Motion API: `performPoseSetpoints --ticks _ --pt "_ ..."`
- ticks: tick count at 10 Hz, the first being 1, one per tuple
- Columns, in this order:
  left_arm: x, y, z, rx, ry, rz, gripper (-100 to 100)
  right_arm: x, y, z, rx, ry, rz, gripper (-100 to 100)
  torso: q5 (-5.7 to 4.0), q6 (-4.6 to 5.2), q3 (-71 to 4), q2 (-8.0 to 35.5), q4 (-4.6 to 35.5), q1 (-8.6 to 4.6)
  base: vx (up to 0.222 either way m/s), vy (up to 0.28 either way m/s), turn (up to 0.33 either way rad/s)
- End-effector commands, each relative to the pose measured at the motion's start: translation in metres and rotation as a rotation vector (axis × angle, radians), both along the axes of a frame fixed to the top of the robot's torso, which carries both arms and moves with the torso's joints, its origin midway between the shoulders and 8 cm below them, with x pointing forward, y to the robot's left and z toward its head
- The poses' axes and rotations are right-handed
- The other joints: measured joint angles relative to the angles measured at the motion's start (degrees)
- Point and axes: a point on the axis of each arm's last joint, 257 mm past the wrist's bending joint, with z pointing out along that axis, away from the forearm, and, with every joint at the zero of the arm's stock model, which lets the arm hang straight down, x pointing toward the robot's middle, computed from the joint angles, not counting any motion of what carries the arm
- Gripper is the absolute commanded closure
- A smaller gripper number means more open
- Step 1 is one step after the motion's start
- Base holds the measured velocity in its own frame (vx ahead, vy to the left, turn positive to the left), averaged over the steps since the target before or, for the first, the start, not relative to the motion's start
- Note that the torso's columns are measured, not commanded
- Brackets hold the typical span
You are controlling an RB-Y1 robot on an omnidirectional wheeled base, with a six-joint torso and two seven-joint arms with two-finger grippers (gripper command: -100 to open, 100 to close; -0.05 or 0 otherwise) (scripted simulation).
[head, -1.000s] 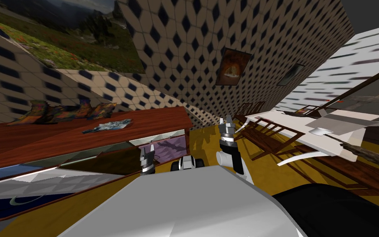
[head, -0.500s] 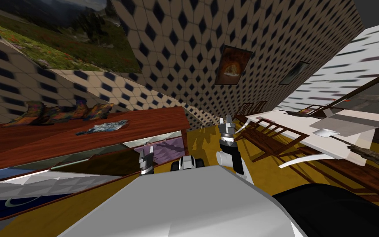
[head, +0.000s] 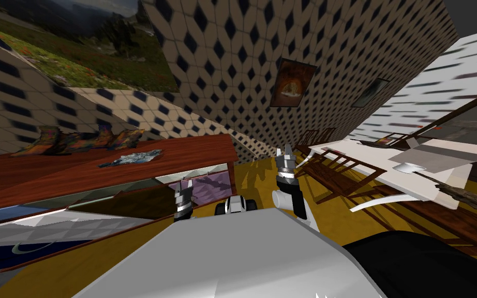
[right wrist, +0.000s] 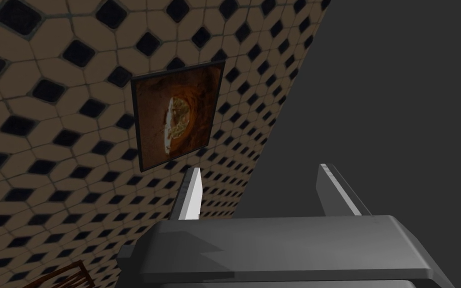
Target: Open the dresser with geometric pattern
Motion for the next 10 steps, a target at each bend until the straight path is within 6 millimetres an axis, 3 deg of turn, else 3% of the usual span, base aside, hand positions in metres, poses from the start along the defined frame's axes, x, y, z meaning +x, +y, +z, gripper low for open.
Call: performPoseSetpoints --ticks 1,7,10 --pt "-0.007 -0.003 -0.004 -0.001 -0.001 0.002 100 0.000 0.000 0.000 0.000 0.000 0.000 0 0.02 0.00 0.0 0.0 0.0 0.03 0.018 0.018 -0.024" --pt "-0.034 -0.018 -0.020 -0.004 -0.002 0.008 100 0.000 0.000 0.000 0.000 0.000 0.000 0 0.09 -0.05 0.1 0.1 0.0 0.06 0.016 0.026 -0.011" --pt "-0.022 -0.008 -0.010 -0.002 0.001 -0.001 100 0.000 0.000 0.000 0.000 0.000 0.000 0 0.00 -0.11 0.2 0.3 0.0 -0.05 -0.087 -0.035 0.023"
